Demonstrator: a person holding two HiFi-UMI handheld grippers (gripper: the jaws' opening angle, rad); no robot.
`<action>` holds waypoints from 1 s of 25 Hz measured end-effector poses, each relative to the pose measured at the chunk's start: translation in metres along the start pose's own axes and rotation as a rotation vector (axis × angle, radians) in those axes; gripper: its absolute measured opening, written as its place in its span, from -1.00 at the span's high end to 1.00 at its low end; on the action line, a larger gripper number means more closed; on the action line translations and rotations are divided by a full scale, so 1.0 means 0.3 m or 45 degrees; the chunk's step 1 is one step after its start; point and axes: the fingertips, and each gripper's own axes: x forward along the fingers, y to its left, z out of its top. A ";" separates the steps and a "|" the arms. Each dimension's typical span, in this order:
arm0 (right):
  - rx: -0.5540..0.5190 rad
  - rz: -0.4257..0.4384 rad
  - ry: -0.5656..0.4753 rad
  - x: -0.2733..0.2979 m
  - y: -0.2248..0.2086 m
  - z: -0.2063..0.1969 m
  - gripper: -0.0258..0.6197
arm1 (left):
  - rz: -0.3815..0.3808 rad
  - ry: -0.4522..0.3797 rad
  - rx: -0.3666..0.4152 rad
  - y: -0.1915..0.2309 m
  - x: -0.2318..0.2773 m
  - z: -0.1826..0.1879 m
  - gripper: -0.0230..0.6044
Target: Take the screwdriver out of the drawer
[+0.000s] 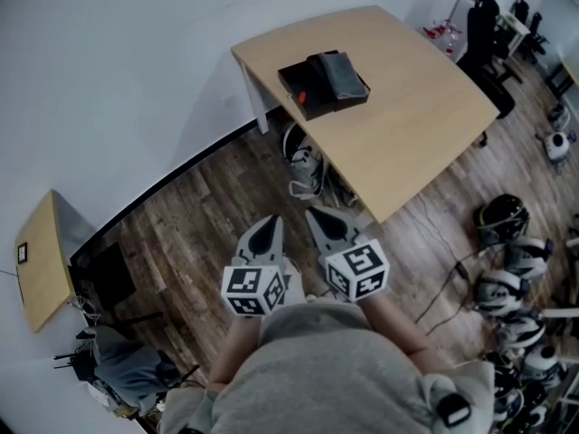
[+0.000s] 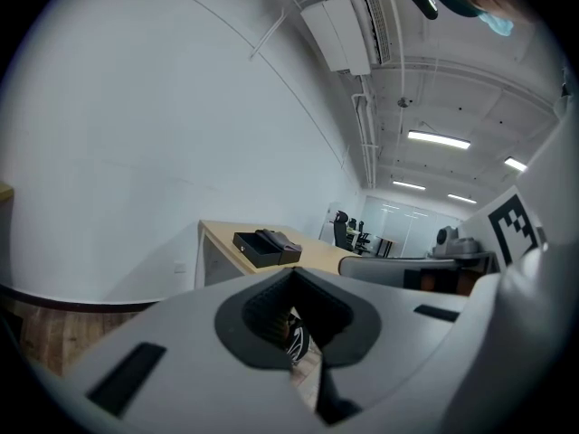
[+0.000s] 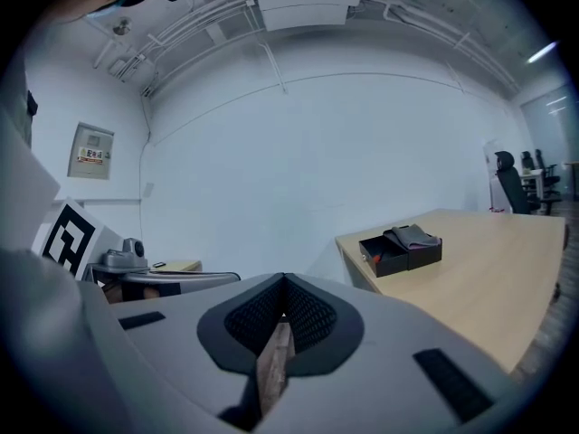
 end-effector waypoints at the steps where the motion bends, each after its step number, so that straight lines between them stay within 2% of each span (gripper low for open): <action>1: 0.008 -0.010 0.005 0.020 -0.015 -0.001 0.92 | -0.007 0.003 -0.001 0.014 0.021 0.004 0.93; 12: 0.086 -0.120 -0.044 0.270 -0.178 0.114 0.92 | -0.104 0.021 0.014 0.188 0.285 0.134 0.93; 25: 0.101 -0.212 -0.061 0.641 -0.302 0.299 0.92 | -0.221 0.062 0.044 0.449 0.592 0.343 0.93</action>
